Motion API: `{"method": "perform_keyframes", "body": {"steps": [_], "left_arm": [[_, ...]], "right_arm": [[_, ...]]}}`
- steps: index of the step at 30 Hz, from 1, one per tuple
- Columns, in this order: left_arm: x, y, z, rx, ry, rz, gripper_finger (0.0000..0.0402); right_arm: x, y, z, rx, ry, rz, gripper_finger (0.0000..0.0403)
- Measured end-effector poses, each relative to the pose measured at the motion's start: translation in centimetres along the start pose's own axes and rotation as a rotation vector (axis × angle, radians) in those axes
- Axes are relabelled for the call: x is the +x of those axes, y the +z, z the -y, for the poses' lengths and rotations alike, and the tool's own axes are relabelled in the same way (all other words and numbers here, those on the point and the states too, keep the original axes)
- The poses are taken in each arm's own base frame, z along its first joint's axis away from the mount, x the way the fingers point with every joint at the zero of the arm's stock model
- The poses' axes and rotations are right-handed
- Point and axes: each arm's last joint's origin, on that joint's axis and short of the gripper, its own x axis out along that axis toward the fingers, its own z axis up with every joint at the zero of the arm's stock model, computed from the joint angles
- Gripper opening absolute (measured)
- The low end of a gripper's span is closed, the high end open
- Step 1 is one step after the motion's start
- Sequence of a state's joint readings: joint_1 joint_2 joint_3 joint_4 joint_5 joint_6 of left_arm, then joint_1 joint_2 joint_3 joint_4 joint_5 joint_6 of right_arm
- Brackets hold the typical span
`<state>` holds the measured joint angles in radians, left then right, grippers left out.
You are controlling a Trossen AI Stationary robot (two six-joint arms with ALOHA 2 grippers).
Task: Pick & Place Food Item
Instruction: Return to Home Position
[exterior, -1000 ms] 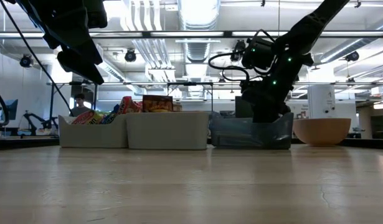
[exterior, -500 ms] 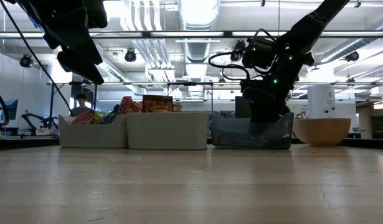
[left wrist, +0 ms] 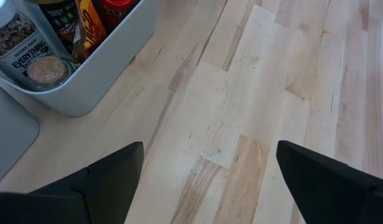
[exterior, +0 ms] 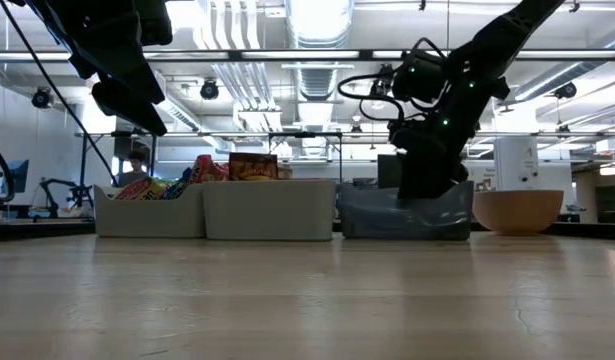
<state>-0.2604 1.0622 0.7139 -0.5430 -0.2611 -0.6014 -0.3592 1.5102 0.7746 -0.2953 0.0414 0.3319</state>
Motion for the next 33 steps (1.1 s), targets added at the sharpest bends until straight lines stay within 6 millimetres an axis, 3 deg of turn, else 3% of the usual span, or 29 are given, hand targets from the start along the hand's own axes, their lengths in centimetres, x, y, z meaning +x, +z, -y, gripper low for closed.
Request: {"method": "perform_keyframes", "body": {"steps": [22, 27, 33], "left_arm": [[0.0, 0.0, 0.0, 0.000, 0.000, 0.000, 0.0369], [0.0, 0.0, 0.0, 0.000, 0.000, 0.000, 0.0369], [0.0, 0.0, 0.0, 0.002, 0.000, 0.000, 0.0369]], "right_arm": [[-0.3, 0.0, 0.2, -0.047, -0.070, 0.010, 0.0297], [-1.7, 0.2, 0.0, -0.055, -0.045, 0.050, 0.0297], [-5.1, 0.2, -0.8, -0.078, 0.016, 0.134, 0.0296]]}}
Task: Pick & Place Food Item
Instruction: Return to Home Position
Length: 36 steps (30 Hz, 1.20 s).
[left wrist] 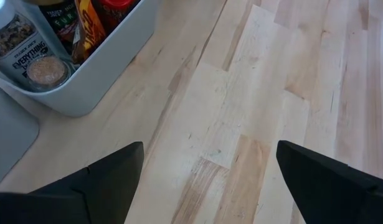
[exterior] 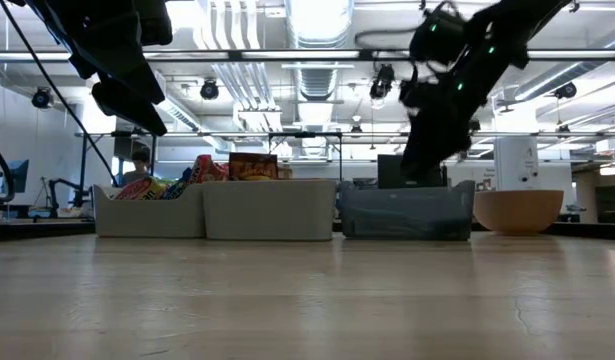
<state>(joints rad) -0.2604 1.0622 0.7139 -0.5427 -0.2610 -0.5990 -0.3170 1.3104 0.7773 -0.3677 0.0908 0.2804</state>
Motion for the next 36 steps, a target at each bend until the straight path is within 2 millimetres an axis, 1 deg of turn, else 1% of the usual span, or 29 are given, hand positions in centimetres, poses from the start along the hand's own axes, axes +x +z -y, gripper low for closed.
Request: {"method": "perform_keyframes", "body": {"steps": [5, 9, 12, 14, 16, 19, 22, 24, 27, 29, 31, 33, 36], "left_arm": [[0.0, 0.1, 0.0, 0.026, -0.001, 0.003, 0.0369], [0.0, 0.0, 0.0, 0.020, 0.000, 0.001, 0.0369], [0.0, 0.1, 0.0, 0.028, -0.001, 0.004, 0.0369], [0.0, 0.2, 0.0, 0.018, 0.008, 0.030, 0.0369], [0.0, 0.4, 0.1, 0.015, 0.008, 0.054, 0.0369], [0.0, 1.1, 0.1, 0.115, 0.047, 0.140, 0.0369], [-0.4, 2.4, 0.0, 0.153, 0.024, 0.241, 0.0369], [-1.2, 3.2, -0.5, 0.149, -0.025, 0.301, 0.0369], [-3.0, 3.9, -1.9, 0.120, -0.057, 0.372, 0.0370], [-4.0, 3.5, -2.8, 0.110, -0.074, 0.410, 0.0370], [-4.9, 2.7, -3.4, 0.108, -0.102, 0.452, 0.0370], [-5.4, 1.2, -4.2, 0.119, -0.111, 0.479, 0.0370], [-5.7, -1.2, -5.5, 0.111, -0.122, 0.542, 0.0370]], "right_arm": [[-3.5, -0.3, -1.5, 0.000, 0.153, 0.042, 0.0296], [-5.8, -0.7, -2.1, -0.046, 0.212, 0.094, 0.0296], [-7.1, -1.3, -2.3, 0.050, 0.236, 0.077, 0.0296], [-7.8, -1.7, -2.5, 0.061, 0.250, 0.072, 0.0296], [-8.2, -2.1, -3.0, 0.033, 0.280, 0.098, 0.0296], [-8.2, -2.9, -4.0, -0.078, 0.349, 0.162, 0.0296], [-8.1, -3.5, -4.9, -0.163, 0.484, 0.256, 0.0296], [-7.9, -3.7, -5.2, -0.201, 0.599, 0.323, 0.0296], [-8.0, -4.0, -5.2, -0.259, 0.731, 0.400, 0.0296], [-8.3, -4.3, -4.8, -0.270, 0.742, 0.404, 0.0296], [-8.6, -4.7, -4.2, -0.271, 0.720, 0.398, 0.0296], [-8.9, -5.2, -3.7, -0.291, 0.706, 0.408, 0.0296], [-9.8, -6.0, -2.9, -0.311, 0.715, 0.465, 0.0296]]}}
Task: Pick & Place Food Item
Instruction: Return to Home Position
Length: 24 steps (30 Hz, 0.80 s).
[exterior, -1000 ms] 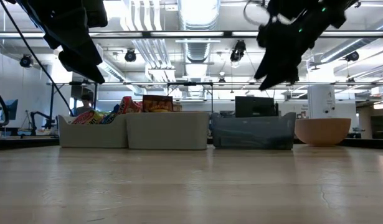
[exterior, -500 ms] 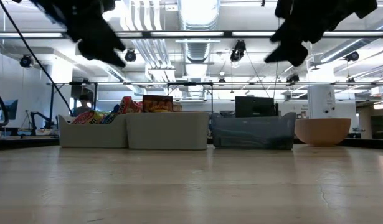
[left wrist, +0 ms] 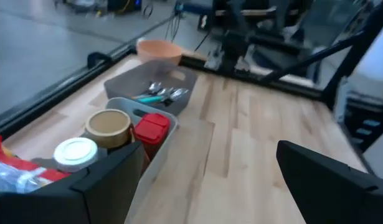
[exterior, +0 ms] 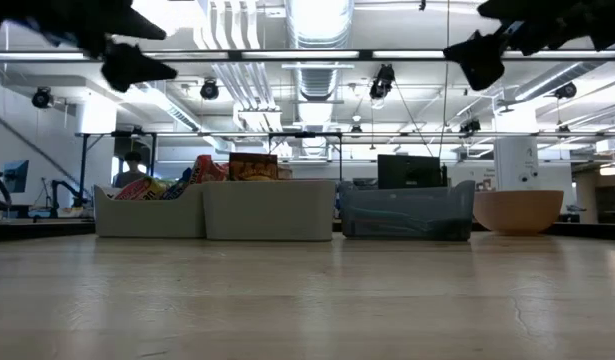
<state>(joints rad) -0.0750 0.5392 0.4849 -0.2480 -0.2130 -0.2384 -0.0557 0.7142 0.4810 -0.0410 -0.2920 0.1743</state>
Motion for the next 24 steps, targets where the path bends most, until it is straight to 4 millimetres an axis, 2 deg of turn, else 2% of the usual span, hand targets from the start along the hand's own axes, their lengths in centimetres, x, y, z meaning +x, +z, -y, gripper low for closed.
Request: {"method": "perform_keyframes", "body": {"steps": [6, 11, 17, 24], "left_arm": [[-2.1, -3.4, -1.3, -0.033, -0.018, 0.115, 0.0370], [-2.9, -5.1, -2.0, -0.055, 0.014, 0.157, 0.0370], [-2.9, -6.2, -2.3, -0.065, 0.029, 0.109, 0.0370], [-2.1, -7.8, -2.5, -0.041, 0.047, 0.076, 0.0370]], "right_arm": [[-2.4, -0.9, -0.2, -0.011, -0.008, 0.095, 0.0296], [-3.5, -2.1, 0.0, 0.005, -0.065, 0.150, 0.0296], [-4.4, -2.8, -0.1, 0.003, -0.062, 0.201, 0.0296], [-4.8, -4.5, 0.0, 0.000, -0.059, 0.223, 0.0297]]}}
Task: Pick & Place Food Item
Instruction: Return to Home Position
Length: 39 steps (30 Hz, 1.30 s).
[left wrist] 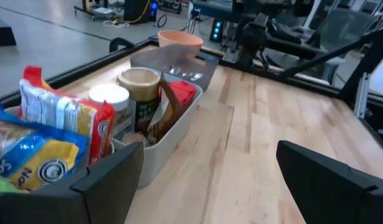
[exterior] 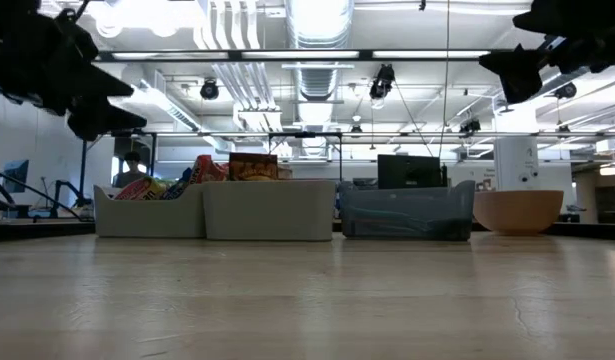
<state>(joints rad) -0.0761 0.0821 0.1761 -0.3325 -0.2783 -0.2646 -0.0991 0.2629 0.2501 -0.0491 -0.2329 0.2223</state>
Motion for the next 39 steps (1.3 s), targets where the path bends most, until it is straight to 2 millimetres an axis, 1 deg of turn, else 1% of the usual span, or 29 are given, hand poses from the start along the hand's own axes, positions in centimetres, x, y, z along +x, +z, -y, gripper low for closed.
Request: {"method": "perform_keyframes", "body": {"steps": [4, 7, 11, 17, 23, 32, 39], "left_arm": [[0.5, -1.1, -0.1, 0.002, 0.004, 0.010, 0.0370], [0.8, -1.8, -0.3, 0.005, 0.007, 0.000, 0.0370], [0.9, -1.8, -0.2, 0.004, 0.004, 0.011, 0.0370], [0.9, -1.7, -0.3, 0.002, 0.019, 0.021, 0.0370], [0.9, -1.7, -0.4, 0.003, 0.064, 0.030, 0.0370], [0.9, -1.7, -0.4, -0.012, 0.068, 0.030, 0.0370], [0.9, -1.7, -0.4, 0.026, 0.069, 0.028, 0.0370]], "right_arm": [[-0.5, -0.3, -0.1, 0.003, 0.008, 0.032, 0.0297], [-0.7, -0.9, 0.0, 0.000, 0.011, 0.045, 0.0297], [-0.9, -2.1, 0.2, 0.008, 0.013, 0.053, 0.0297], [-1.2, -2.7, 0.3, 0.004, 0.028, 0.113, 0.0297], [-0.7, -4.7, 1.0, -0.030, 0.012, 0.157, 0.0297], [-0.6, -4.9, 1.1, -0.118, -0.019, 0.140, 0.0297], [-0.3, -5.3, 1.3, -0.079, -0.035, 0.093, 0.0297]]}}
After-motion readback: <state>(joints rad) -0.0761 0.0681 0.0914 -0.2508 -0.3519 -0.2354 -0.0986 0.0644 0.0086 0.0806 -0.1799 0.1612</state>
